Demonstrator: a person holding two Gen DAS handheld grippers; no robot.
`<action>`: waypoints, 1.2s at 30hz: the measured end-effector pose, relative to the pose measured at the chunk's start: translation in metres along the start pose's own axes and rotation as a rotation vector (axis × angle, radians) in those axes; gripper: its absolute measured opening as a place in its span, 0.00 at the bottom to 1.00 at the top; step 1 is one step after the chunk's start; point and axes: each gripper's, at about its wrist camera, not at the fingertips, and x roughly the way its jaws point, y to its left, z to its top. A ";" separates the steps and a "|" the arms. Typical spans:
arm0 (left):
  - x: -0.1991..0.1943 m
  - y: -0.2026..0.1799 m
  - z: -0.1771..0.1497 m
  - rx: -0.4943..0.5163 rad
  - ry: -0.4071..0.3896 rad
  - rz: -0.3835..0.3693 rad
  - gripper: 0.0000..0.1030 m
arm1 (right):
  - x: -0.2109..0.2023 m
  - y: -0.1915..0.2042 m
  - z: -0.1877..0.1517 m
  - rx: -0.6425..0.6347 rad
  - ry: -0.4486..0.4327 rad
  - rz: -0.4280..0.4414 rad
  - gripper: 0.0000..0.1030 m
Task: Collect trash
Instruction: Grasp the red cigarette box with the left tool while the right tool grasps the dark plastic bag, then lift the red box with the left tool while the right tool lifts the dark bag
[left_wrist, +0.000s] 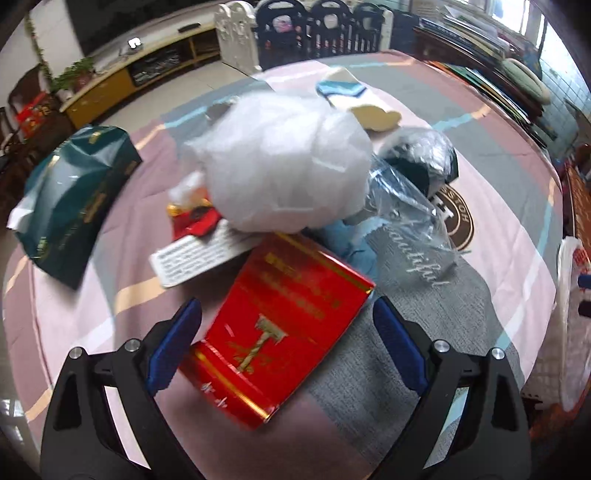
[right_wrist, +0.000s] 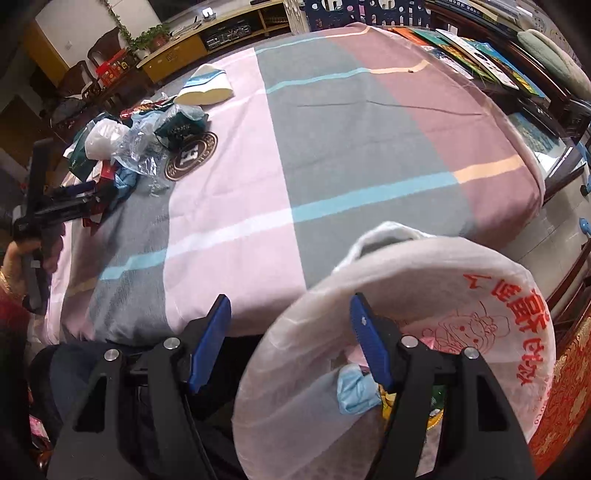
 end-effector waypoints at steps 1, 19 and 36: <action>0.002 0.000 -0.002 -0.001 -0.003 0.007 0.81 | 0.000 0.001 0.002 0.002 -0.004 0.003 0.64; -0.093 -0.018 -0.120 -0.537 -0.106 -0.062 0.52 | 0.013 0.071 0.046 -0.064 -0.042 0.089 0.64; -0.104 -0.027 -0.138 -0.571 -0.146 -0.006 0.55 | 0.113 0.153 0.156 -0.148 -0.070 -0.070 0.41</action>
